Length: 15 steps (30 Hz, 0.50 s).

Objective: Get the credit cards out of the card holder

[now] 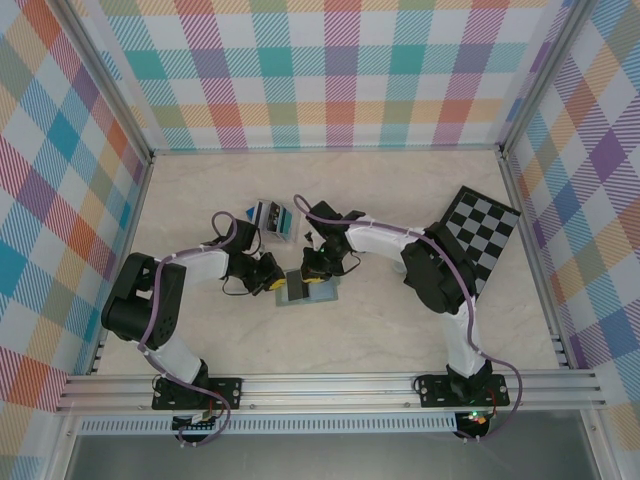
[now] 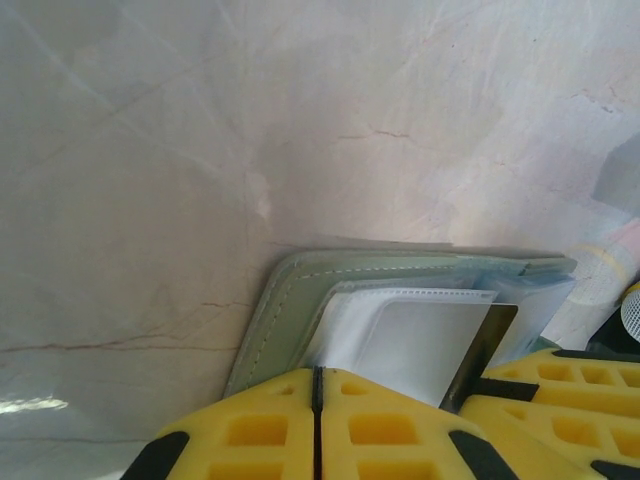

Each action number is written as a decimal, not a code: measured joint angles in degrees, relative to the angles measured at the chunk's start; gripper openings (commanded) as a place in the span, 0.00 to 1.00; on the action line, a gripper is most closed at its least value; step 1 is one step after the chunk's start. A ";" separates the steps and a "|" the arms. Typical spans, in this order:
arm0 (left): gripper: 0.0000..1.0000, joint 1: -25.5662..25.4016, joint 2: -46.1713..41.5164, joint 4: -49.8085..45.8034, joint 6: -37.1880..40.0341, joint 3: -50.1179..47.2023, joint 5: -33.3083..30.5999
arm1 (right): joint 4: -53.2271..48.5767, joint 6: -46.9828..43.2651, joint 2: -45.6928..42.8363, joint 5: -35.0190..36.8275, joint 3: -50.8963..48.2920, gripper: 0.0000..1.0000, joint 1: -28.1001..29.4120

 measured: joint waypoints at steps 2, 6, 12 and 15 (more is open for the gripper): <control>0.05 0.00 0.00 -0.09 0.02 0.00 -0.17 | 1.46 0.35 0.00 -1.70 -0.61 0.23 -0.17; 0.05 0.00 0.00 -0.13 0.04 0.00 -0.22 | 3.76 0.83 0.00 -4.26 -1.11 0.23 -0.50; 0.04 0.00 -0.02 -0.13 0.02 0.00 -0.24 | 5.38 1.68 0.00 -5.86 -1.60 0.18 -1.11; 0.04 0.00 -0.02 -0.13 0.02 0.00 -0.24 | 5.42 1.92 0.00 -5.88 -1.79 0.13 -1.20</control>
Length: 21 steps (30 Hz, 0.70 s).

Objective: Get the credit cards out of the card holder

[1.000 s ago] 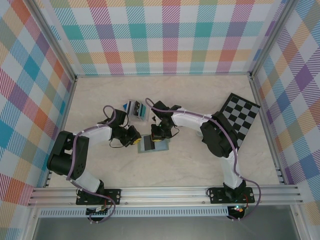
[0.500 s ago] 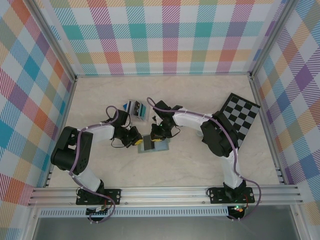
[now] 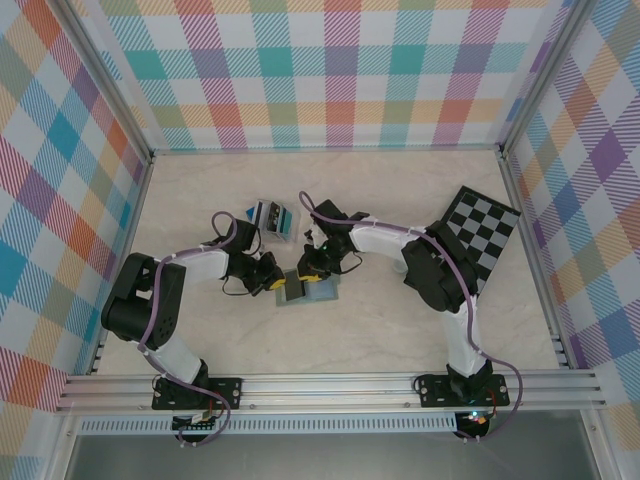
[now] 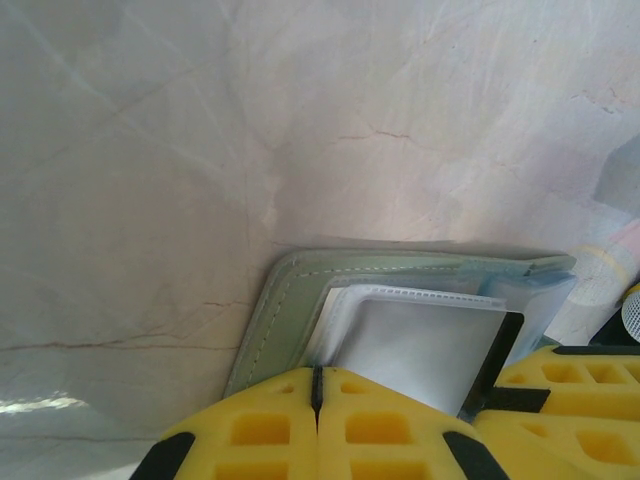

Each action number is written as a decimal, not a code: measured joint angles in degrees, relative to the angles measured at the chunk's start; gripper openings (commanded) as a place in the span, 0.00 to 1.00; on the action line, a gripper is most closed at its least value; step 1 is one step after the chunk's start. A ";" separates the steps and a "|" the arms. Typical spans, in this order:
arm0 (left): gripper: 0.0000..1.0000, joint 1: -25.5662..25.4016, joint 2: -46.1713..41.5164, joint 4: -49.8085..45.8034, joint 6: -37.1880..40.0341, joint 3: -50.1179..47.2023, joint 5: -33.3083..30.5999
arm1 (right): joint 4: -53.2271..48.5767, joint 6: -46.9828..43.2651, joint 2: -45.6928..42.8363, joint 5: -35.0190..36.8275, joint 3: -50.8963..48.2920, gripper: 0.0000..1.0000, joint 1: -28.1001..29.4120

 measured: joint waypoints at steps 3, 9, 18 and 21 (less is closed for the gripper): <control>0.04 0.00 0.00 0.00 0.00 0.00 -0.02 | 0.15 0.02 0.00 -0.04 -0.28 0.06 -0.17; 0.04 0.00 0.00 -0.02 0.00 0.00 -0.09 | 0.92 -0.17 -0.20 0.09 -1.25 0.00 -0.48; 0.10 -0.04 0.00 -0.02 0.00 0.04 -0.09 | 3.41 -2.10 -6.58 0.68 -7.80 0.00 -2.86; 0.16 -0.15 -0.04 -0.11 -0.02 0.20 -0.11 | 4.50 -2.10 -8.61 -0.42 -10.05 0.00 -4.37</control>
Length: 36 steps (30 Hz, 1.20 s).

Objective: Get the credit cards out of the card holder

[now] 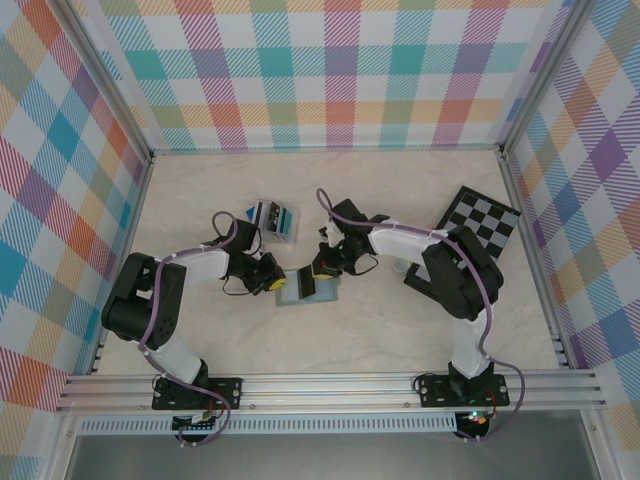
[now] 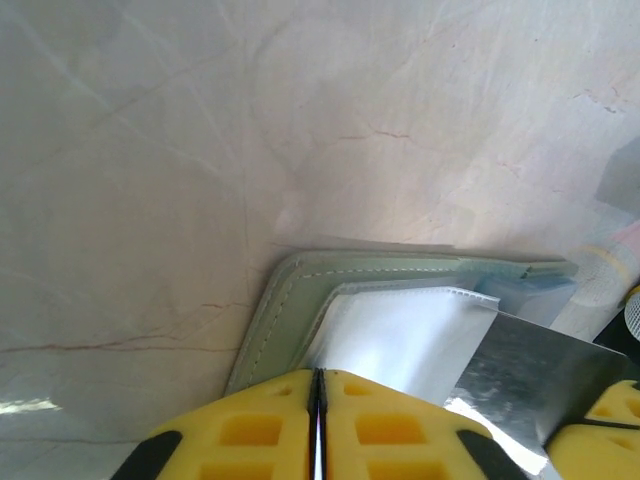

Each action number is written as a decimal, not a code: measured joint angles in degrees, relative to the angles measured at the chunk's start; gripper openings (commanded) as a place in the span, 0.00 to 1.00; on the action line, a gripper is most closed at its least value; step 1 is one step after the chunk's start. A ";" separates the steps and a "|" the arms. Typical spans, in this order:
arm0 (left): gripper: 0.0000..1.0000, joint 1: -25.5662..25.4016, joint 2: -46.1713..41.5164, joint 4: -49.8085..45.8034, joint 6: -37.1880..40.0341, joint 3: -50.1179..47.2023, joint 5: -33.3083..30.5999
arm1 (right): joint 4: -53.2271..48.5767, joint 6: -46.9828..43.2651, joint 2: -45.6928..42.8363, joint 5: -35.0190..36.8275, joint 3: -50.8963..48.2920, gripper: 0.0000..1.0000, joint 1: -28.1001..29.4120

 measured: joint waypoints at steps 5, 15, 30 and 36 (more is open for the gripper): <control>0.27 -0.09 -0.85 -1.46 -0.02 0.94 -0.04 | 2.38 0.04 -1.33 -2.05 -2.80 0.00 -1.88; 0.62 -0.11 -3.50 1.09 -1.60 1.77 2.64 | 8.74 2.34 -4.59 -8.22 -7.06 0.00 -4.76; 0.80 -0.04 -3.76 28.72 -12.22 -5.18 18.01 | 24.24 11.85 -5.38 -20.06 -10.97 0.00 -7.58; 0.60 -0.04 -3.34 35.08 -15.91 -6.14 20.92 | 27.71 14.56 -5.38 -21.40 -11.43 0.00 -7.91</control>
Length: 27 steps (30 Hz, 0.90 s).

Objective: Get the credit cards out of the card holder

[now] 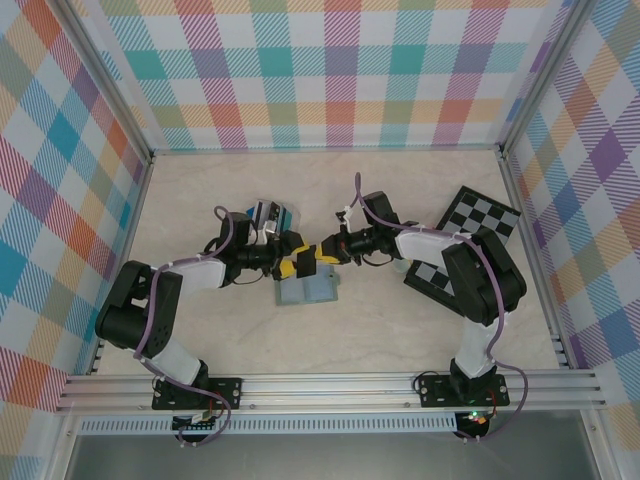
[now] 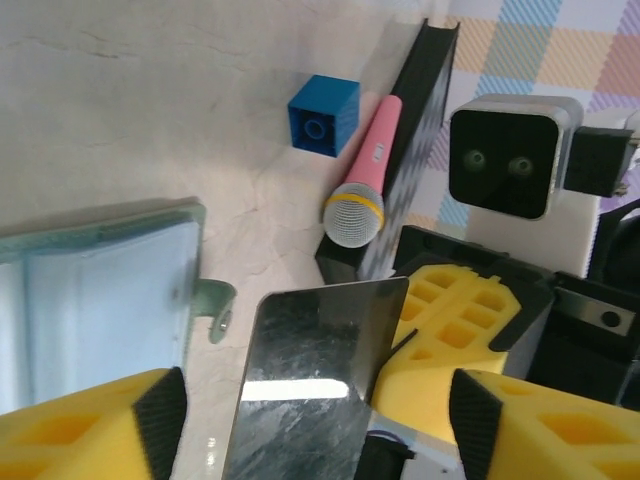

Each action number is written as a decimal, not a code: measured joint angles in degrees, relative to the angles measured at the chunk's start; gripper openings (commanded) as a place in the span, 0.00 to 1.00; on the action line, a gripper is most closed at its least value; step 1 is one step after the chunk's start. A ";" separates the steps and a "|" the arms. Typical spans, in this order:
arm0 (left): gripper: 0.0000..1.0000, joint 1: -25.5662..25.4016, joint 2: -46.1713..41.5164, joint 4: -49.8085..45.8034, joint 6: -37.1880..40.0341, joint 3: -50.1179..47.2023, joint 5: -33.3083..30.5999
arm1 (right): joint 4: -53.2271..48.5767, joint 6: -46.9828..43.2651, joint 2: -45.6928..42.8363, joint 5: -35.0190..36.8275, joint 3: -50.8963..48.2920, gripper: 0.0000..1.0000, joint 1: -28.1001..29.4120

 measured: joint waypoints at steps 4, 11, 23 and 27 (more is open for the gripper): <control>0.42 0.00 0.00 1.68 -0.83 -0.33 0.72 | 1.25 1.07 0.00 -0.22 0.00 0.00 0.00; 0.19 0.00 0.00 1.66 -0.52 -0.42 0.66 | 1.57 1.46 0.00 -0.13 -0.07 0.00 -0.44; 0.00 0.02 -3.04 -7.21 5.60 0.76 -2.62 | -2.71 0.35 0.00 2.95 -0.68 0.31 -0.44; 0.00 0.07 -5.99 -18.03 10.62 2.54 -7.74 | -8.07 -1.77 -0.33 5.42 0.52 0.56 -0.66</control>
